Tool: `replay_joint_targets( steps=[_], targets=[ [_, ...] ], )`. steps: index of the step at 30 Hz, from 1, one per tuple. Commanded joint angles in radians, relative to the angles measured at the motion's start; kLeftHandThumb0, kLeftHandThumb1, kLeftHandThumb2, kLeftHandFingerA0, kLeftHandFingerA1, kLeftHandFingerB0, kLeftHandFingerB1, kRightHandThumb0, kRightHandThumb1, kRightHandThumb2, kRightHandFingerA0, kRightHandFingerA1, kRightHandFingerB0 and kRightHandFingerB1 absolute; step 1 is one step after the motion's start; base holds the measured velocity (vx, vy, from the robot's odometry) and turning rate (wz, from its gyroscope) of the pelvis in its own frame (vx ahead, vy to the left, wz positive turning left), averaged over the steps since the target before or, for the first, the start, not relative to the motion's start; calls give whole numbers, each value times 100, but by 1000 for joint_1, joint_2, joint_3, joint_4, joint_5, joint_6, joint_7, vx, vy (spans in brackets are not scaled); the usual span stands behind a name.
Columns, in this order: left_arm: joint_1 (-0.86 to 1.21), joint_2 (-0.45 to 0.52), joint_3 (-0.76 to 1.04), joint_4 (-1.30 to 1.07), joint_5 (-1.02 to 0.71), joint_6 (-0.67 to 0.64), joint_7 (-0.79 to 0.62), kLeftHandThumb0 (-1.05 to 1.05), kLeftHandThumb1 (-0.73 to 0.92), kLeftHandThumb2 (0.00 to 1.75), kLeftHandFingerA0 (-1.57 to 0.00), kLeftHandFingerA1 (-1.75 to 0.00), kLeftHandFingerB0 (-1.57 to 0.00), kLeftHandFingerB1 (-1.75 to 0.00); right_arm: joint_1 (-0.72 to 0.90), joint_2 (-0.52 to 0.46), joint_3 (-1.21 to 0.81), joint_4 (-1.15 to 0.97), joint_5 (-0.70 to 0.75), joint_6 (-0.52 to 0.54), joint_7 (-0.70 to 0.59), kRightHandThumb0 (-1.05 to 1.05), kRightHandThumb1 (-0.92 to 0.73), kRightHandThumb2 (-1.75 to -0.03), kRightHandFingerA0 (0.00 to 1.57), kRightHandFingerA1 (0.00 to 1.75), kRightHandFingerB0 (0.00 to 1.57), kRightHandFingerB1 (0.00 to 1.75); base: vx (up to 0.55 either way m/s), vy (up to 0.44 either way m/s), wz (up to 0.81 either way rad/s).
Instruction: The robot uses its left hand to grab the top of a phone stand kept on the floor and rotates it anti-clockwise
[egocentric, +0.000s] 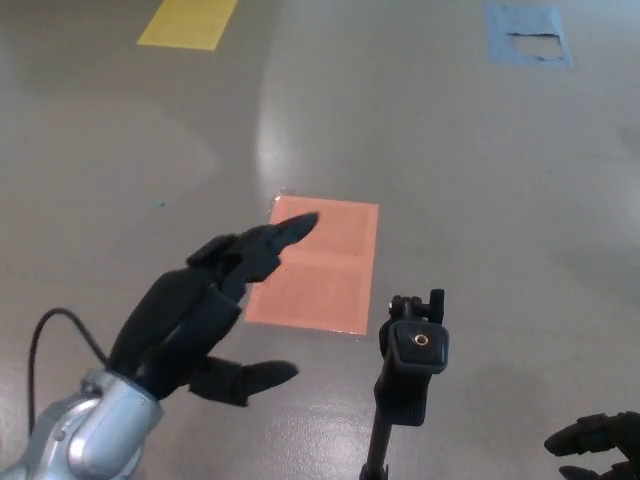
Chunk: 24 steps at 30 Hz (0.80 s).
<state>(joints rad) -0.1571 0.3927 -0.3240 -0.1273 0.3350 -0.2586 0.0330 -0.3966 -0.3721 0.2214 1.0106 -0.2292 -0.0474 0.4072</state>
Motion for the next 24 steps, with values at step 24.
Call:
replay_joint_targets(
  steps=[24],
  targets=[
    [-30, 5, -48, -313, 229, -47, -142, -10, 47, 54, -3, -28, -1, -32, -50, -40, 5, 29, -15, -36, 49, -47, -76, -62, 50, 39, 38, 35, 0, 0, 0]
  ],
)
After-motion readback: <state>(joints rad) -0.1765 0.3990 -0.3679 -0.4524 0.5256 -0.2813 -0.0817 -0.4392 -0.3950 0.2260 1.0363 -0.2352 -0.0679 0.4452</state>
